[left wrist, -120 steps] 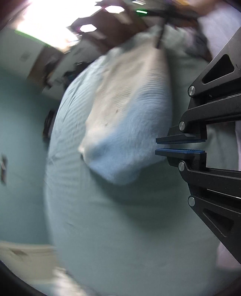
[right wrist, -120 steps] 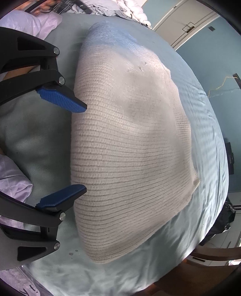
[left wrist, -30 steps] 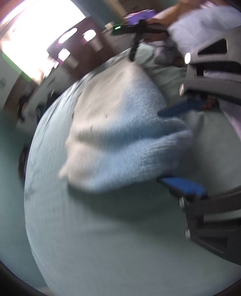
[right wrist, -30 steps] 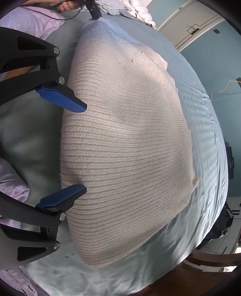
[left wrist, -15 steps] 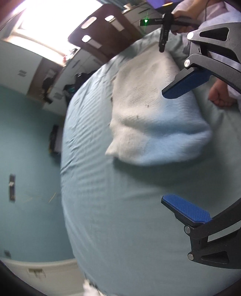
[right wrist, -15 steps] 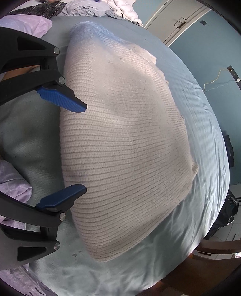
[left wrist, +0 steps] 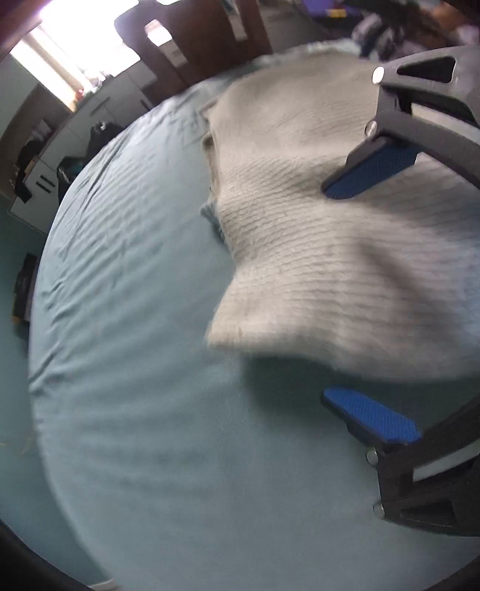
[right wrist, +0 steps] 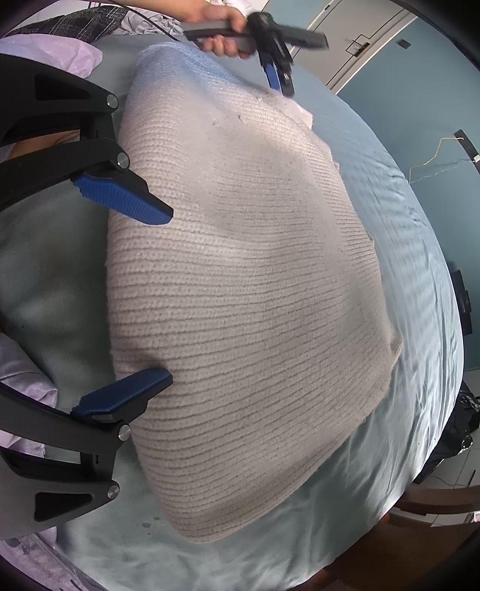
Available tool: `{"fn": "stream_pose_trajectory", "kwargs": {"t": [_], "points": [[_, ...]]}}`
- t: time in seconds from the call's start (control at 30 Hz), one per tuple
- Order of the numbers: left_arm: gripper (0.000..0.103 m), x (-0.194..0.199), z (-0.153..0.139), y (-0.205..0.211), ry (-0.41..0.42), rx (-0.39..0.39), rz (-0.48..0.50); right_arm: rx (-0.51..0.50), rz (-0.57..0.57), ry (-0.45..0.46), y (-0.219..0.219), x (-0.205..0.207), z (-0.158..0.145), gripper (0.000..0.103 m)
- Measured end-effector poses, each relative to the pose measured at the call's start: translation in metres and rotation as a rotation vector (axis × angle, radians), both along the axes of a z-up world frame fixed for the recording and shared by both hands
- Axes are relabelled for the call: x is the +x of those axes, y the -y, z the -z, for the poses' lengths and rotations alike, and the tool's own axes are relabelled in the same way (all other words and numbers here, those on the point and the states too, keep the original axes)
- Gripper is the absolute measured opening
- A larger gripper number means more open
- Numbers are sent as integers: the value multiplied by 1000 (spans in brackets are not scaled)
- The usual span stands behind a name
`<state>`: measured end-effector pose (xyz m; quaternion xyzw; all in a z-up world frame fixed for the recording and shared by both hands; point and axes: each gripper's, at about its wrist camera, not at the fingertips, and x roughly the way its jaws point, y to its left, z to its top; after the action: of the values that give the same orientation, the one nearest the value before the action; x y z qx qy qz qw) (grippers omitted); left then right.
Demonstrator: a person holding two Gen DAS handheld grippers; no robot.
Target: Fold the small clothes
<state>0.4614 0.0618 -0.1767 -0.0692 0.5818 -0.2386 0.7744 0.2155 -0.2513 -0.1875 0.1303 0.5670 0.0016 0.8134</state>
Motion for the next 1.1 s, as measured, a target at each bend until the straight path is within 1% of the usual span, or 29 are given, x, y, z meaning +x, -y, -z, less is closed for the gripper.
{"fn": "stream_pose_trajectory", "kwargs": {"t": [0.03,0.07,0.1,0.13,0.17,0.2,0.23,0.27,0.3,0.33,0.37,0.4,0.47,0.5,0.53,0.57,0.6,0.63,0.67,0.7,0.77,0.83,0.9,0.93,0.97,1.0,1.03,1.07,1.1], "points": [[35,0,2,3,4,-5,14,2,0,0,0,1,1,77],[35,-1,-1,7,51,34,19,5,4,3,1,2,1,77],[27,-3,-6,7,99,37,21,13,11,11,2,3,0,77],[12,-5,-15,7,159,31,24,28,22,22,5,3,-2,77],[11,-6,-25,3,212,22,5,40,32,33,7,4,-3,77],[11,-6,-35,-3,248,-8,-29,50,42,45,10,4,-5,77],[11,-3,-43,-10,269,-46,-71,56,48,58,12,5,-6,77],[11,-2,-47,-14,284,-60,-102,56,49,61,13,6,-5,77],[11,-3,-48,-14,296,-41,-119,53,47,52,14,8,-3,77],[11,-2,-45,-13,290,-16,-129,56,45,36,14,11,0,77],[12,1,-35,-10,253,27,-139,57,44,24,14,13,3,77],[14,6,-20,-7,190,84,-150,51,40,19,14,14,4,77],[22,11,8,-4,52,171,-187,36,23,19,12,16,4,77],[31,11,11,-4,16,192,-212,28,16,24,12,16,3,77],[47,9,3,-8,36,178,-256,30,13,37,12,16,0,77],[61,5,-8,-12,57,154,-288,38,12,53,14,15,-4,77],[93,-1,-24,-18,98,120,-328,43,13,70,16,15,-8,77],[103,-10,-42,-23,151,108,-380,41,10,89,17,15,-13,77],[103,-19,-58,-26,188,104,-414,35,4,96,18,16,-15,77],[103,-29,-73,-25,215,86,-419,28,-9,101,17,19,-16,77],[103,-54,-93,-11,236,72,-347,14,-70,79,9,34,-16,77],[103,-90,-97,14,240,93,-252,-10,-146,63,-4,49,-11,77],[103,-124,-82,44,222,130,-144,-72,-230,49,-22,59,0,77],[103,-134,-69,63,209,167,-82,-89,-258,33,-27,64,8,77],[103,-144,-54,75,200,221,-48,-111,-289,0,-32,70,21,77],[103,-152,-34,86,179,307,-39,-149,-314,-19,-33,72,32,77],[103,-155,-10,93,142,412,-53,-167,-336,-2,-32,72,36,78],[103,-157,8,89,118,445,-79,-164,-338,17,-29,71,34,79],[103,-160,14,73,125,335,-146,-179,-309,23,-20,71,30,79]]}}
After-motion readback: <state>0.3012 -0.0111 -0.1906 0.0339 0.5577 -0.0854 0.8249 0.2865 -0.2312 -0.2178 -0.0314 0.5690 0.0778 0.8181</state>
